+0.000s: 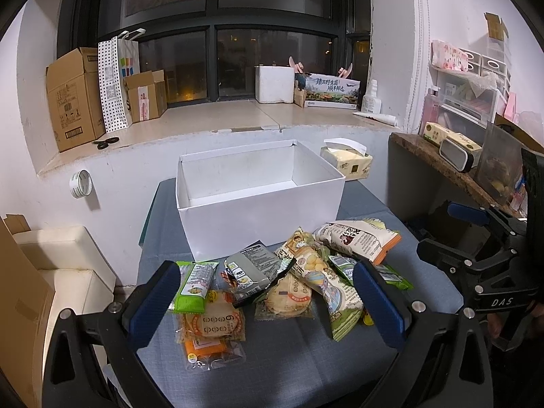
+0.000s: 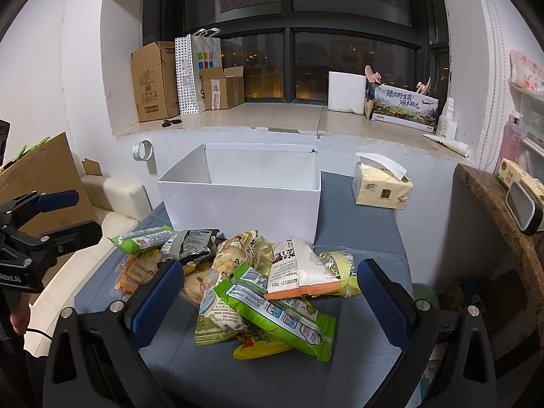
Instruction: Organize snacks
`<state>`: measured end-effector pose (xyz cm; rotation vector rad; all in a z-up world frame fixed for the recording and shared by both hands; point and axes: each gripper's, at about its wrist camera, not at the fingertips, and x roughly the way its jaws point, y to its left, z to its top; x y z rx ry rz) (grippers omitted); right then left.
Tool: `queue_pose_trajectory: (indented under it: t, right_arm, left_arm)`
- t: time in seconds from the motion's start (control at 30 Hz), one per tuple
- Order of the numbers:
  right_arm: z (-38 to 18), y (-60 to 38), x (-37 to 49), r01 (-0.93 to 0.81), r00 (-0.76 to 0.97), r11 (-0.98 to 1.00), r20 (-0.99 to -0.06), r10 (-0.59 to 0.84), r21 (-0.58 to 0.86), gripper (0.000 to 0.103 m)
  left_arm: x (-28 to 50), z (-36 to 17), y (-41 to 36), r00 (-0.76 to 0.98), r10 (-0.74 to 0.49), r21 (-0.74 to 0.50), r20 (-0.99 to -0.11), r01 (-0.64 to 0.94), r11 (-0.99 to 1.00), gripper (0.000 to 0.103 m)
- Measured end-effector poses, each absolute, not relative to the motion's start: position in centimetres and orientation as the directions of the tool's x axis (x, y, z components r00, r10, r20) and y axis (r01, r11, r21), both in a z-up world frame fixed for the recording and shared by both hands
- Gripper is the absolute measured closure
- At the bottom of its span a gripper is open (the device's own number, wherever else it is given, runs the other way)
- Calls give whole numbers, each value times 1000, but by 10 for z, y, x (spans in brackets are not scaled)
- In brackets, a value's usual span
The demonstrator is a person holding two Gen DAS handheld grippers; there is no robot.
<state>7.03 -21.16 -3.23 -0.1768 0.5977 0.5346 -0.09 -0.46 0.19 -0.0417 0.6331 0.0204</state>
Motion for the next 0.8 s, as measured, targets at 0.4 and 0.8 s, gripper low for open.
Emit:
queue_pose_trajectory:
  t: [0.4, 0.8]
  right_arm:
    - [-34, -211, 71, -529, 689, 849, -586, 427, -3, 0]
    - [-37, -211, 76, -531, 678, 847, -597, 428, 4, 0]
  left_arm:
    - [-1, 2, -5, 804, 6, -34, -594, -32, 999, 0]
    - [-2, 4, -5, 808, 3, -33, -589, -28, 999, 0]
